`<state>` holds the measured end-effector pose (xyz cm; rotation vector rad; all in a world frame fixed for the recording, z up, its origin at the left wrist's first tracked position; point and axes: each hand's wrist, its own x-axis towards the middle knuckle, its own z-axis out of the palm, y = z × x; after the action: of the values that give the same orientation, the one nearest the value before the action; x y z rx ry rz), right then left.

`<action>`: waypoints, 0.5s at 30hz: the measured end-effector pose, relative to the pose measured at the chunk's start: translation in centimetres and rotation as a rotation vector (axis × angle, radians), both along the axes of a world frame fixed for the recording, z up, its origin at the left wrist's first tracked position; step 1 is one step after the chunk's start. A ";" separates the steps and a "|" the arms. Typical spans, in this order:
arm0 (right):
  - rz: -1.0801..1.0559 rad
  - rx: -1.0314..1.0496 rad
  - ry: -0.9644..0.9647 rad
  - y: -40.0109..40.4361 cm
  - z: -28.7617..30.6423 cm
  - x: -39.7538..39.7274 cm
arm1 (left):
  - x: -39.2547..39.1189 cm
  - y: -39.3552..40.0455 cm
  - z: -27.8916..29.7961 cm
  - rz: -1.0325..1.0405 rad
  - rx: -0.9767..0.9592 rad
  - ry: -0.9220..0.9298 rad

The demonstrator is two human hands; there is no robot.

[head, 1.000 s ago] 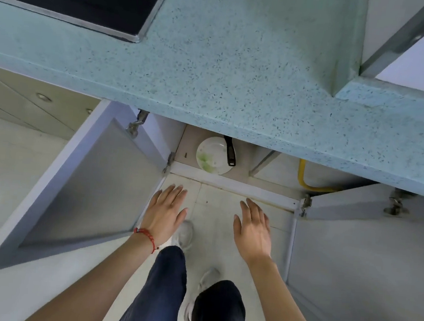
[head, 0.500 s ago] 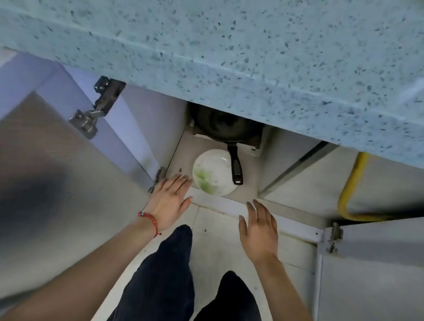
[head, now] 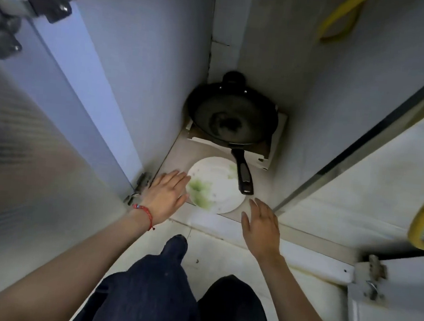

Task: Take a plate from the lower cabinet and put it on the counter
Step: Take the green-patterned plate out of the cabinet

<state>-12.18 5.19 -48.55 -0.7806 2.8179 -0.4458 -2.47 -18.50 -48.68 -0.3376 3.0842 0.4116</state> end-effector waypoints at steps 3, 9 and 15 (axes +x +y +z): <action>0.002 -0.010 0.010 -0.5 -2.6 -0.8 | -0.6 -0.3 -2.3 0.015 0.001 0.031; -0.040 -0.055 -0.022 -1.8 -7.5 -2.8 | -2.6 -0.5 -6.7 0.138 0.151 0.116; -0.135 -0.109 -0.001 -2.8 -11.1 -4.8 | -4.7 -0.7 -10.3 0.272 0.274 0.126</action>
<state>-17.02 2.35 -59.67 -0.6108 2.8766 -0.6258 -7.12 -19.15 -58.95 -0.7509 3.0472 0.8829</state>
